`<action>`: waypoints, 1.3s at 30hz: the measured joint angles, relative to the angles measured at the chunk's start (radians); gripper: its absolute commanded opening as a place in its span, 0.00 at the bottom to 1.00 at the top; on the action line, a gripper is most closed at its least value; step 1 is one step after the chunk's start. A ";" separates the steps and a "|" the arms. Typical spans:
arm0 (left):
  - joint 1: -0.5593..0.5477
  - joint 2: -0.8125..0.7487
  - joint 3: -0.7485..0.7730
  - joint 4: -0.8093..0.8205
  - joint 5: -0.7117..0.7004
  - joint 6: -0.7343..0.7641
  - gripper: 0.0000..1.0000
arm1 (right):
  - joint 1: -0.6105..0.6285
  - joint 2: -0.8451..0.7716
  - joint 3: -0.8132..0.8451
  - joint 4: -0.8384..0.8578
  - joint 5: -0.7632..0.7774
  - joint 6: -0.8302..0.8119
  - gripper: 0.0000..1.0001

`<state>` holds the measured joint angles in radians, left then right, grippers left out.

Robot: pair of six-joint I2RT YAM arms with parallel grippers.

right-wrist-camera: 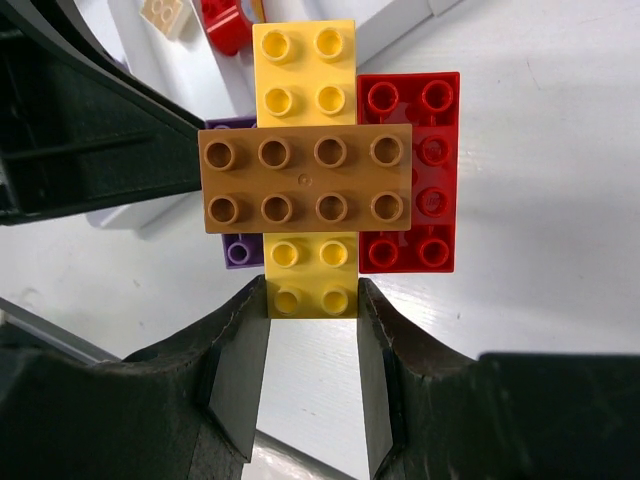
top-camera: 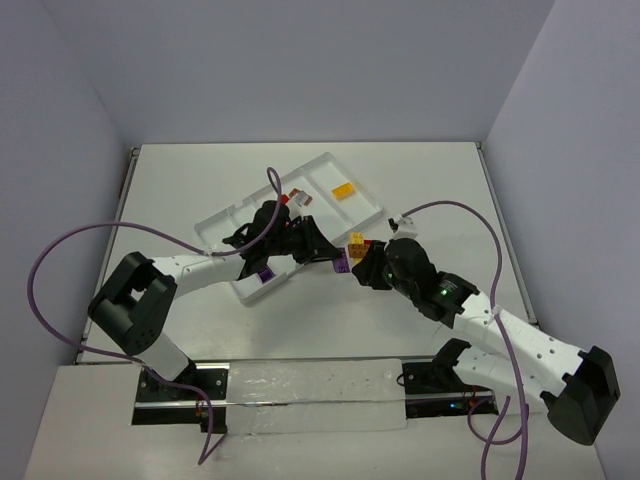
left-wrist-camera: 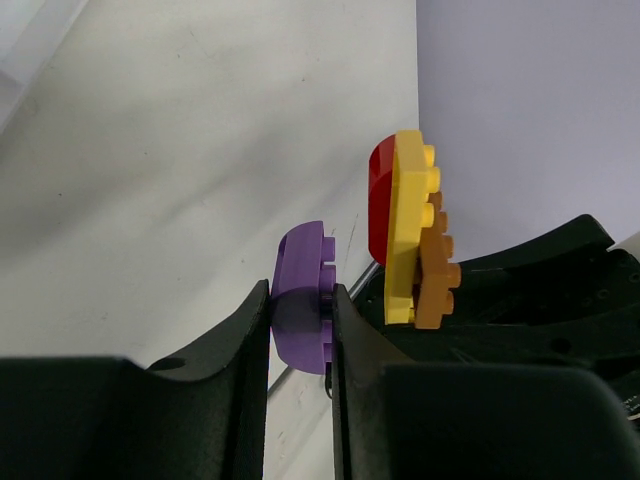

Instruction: Sort the legos into containers by color

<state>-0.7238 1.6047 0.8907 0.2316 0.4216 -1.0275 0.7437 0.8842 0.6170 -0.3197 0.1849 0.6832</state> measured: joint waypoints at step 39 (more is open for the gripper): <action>0.516 -0.208 0.010 -0.642 -0.569 0.171 0.37 | -0.013 -0.096 -0.035 -0.138 0.194 0.074 0.00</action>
<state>-0.2081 1.3967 0.9003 -0.4106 -0.1478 -0.8561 0.7303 0.7884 0.5819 -0.4576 0.3789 0.7573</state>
